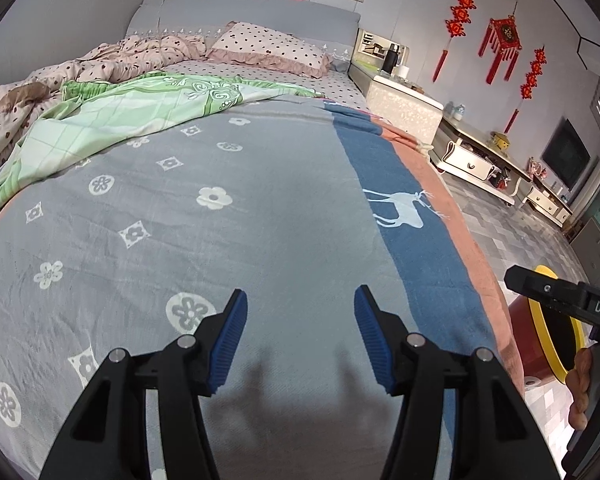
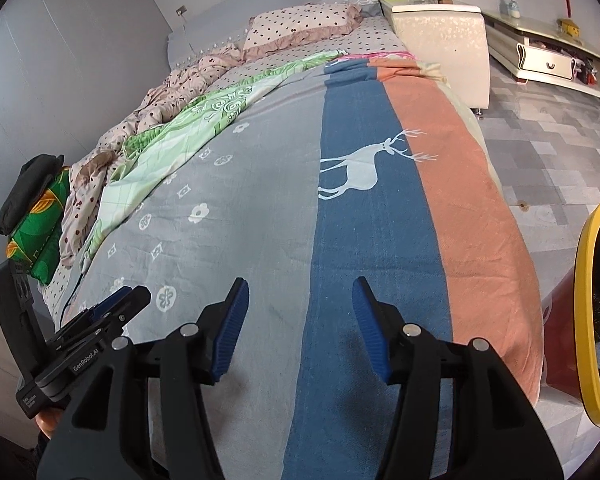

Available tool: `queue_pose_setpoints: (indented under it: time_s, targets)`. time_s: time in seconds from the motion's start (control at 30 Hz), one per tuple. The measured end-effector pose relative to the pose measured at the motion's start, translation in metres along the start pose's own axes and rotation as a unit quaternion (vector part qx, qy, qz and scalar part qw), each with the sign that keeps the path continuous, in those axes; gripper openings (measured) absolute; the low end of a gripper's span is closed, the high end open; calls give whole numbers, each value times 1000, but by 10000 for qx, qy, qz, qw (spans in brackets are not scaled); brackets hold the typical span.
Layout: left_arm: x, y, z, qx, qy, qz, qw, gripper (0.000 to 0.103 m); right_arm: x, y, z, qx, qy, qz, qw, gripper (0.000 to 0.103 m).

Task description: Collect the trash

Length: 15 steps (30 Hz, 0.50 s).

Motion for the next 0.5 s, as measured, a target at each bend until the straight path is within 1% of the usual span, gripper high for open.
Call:
queue_pose_setpoints:
  time_s: [0.07,0.13,0.2,0.27,0.33,0.4,0.5]
  targets:
    - [-2,-3,-2,-33,2,25,10000,54,-1,-3,-2,10,-32,50,10000,51]
    - [-4,-6,-3,-43,35,38,10000,57,-2,-5,-4,-6,-32,59,10000,55]
    - [-7,-7,-4,-28,66,54,10000,63,-1,-7,-6,-6,-60,64,10000,57]
    - [-9,-8,-4,-16,67,83,9999,66,0,-8,-7,15,-102,60,9999,61]
    - [-11,-8,-2,38,102,93,9999,70,2,-8,-7,56,-166,37,9998,69]
    - [-11,-7,1,141,141,88,9998,78,5,-7,-4,149,-264,51,9995,75]
    - [-11,-4,9,328,169,67,9993,85,8,-4,4,351,-378,38,9987,84]
Point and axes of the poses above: each gripper's, at about its wrist camera, not at the fingertips, and z roughly against the way its jaws point, x to its right, y to its top, the point moved 6 cm from there along -z, roughly the way its jaws point, and after that the axes turned 7 degrees about x, right-handed, at the moved point
